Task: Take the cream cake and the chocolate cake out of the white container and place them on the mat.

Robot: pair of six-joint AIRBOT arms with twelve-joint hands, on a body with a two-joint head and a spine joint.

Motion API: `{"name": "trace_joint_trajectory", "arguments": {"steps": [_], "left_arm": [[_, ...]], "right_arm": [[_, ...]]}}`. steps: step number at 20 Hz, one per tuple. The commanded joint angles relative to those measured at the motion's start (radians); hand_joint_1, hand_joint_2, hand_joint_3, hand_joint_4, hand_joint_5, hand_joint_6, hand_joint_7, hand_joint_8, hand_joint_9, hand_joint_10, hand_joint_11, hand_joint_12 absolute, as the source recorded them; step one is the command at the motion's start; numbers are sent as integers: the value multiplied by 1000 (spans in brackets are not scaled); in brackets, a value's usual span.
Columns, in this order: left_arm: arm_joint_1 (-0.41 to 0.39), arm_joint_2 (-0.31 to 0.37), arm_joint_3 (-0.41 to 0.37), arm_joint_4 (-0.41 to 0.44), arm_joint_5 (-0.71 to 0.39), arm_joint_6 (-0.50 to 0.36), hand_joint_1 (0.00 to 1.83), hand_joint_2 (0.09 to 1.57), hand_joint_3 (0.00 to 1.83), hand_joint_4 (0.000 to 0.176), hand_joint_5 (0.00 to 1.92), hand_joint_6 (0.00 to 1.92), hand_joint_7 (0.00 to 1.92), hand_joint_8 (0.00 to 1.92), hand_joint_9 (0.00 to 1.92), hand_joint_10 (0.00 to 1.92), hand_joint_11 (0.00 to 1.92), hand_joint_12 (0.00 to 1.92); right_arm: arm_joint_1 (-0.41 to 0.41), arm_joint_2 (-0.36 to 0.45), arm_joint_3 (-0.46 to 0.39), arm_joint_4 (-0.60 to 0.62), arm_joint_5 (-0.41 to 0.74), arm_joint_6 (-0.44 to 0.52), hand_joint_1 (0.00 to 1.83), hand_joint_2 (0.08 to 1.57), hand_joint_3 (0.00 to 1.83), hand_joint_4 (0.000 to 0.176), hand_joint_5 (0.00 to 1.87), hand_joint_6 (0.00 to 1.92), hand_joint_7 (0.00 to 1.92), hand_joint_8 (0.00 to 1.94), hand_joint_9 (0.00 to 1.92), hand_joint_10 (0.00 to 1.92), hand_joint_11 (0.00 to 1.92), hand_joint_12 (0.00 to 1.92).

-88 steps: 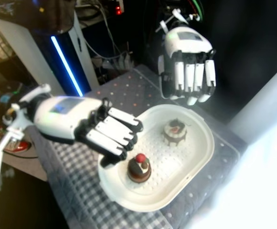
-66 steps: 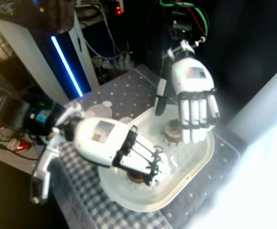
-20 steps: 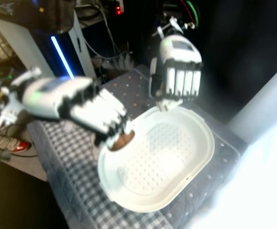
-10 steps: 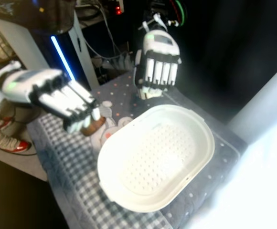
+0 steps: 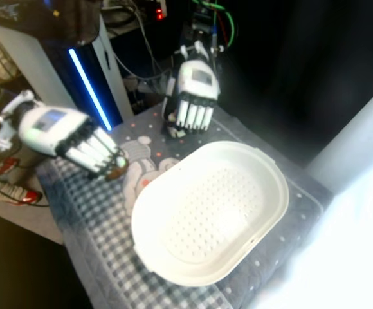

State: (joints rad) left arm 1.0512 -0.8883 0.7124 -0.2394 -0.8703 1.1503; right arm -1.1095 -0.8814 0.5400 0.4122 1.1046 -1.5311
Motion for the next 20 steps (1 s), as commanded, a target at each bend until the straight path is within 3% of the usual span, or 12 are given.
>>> {"name": "trace_joint_trajectory", "arguments": {"steps": [1,2,3,5,7,8,9,13,15,17,18,20], "left_arm": [[-8,-9,3,23,-98,-19,1339,1239,0,0,569,1293,735,1365,864,1509,773,1513],[-7,-15,10,23,-91,-31,1212,1267,1,0,588,1344,790,1451,766,1323,663,1594],[-3,-22,19,23,-85,-52,839,1248,0,0,456,900,551,988,445,1113,266,1641],[0,-26,25,22,-81,-70,715,1200,0,0,429,617,489,682,343,1019,149,1628],[2,-26,31,22,-82,-85,556,1010,0,39,309,94,299,87,95,599,0,1267],[4,-27,36,22,-85,-102,556,1010,0,39,309,94,299,87,95,599,0,1267],[9,-27,41,23,-92,-127,549,939,0,83,228,12,171,8,51,340,0,949],[31,-19,41,20,-158,-161,535,917,1,89,228,3,173,4,119,151,0,819],[50,3,36,3,-259,-184,468,906,1,100,289,2,245,3,225,228,0,1292],[57,25,30,-11,-336,-184,435,918,0,62,379,5,370,11,281,419,39,1469],[58,35,29,-15,-369,-183,494,979,6,0,466,26,485,43,363,513,136,1420],[60,51,34,-27,-468,-183,469,1068,5,12,581,25,664,68,523,525,321,1193]], "right_arm": [[5,-4,0,-46,101,11,1260,1084,2,0,1025,825,1080,999,769,1230,556,1654],[2,-6,0,-46,87,15,1259,1088,2,0,1034,794,1054,1059,793,1234,596,1624],[-1,-9,0,-46,70,15,1144,1108,2,0,874,611,877,842,721,1068,495,1529],[-2,-10,1,-45,62,18,1018,1122,2,0,799,452,801,654,656,917,359,1499],[-3,-10,2,-43,62,20,725,1012,0,0,587,131,622,222,467,648,181,1454],[-3,-10,2,-41,62,20,725,1012,0,0,587,131,622,222,467,648,181,1454],[-3,-10,3,-38,62,20,651,976,0,0,542,48,602,124,424,582,131,1433],[-3,3,3,-37,75,26,667,922,0,0,555,31,627,99,429,587,127,1469],[-3,15,1,-37,121,42,634,905,0,0,574,24,659,97,407,702,122,1519],[-3,35,2,-50,163,64,568,924,3,0,605,33,682,115,387,827,135,1572],[-3,43,4,-58,194,81,528,926,3,0,634,52,704,148,407,915,185,1595],[-3,63,16,-58,293,93,557,953,29,0,550,369,579,615,417,1070,204,1647]]}}
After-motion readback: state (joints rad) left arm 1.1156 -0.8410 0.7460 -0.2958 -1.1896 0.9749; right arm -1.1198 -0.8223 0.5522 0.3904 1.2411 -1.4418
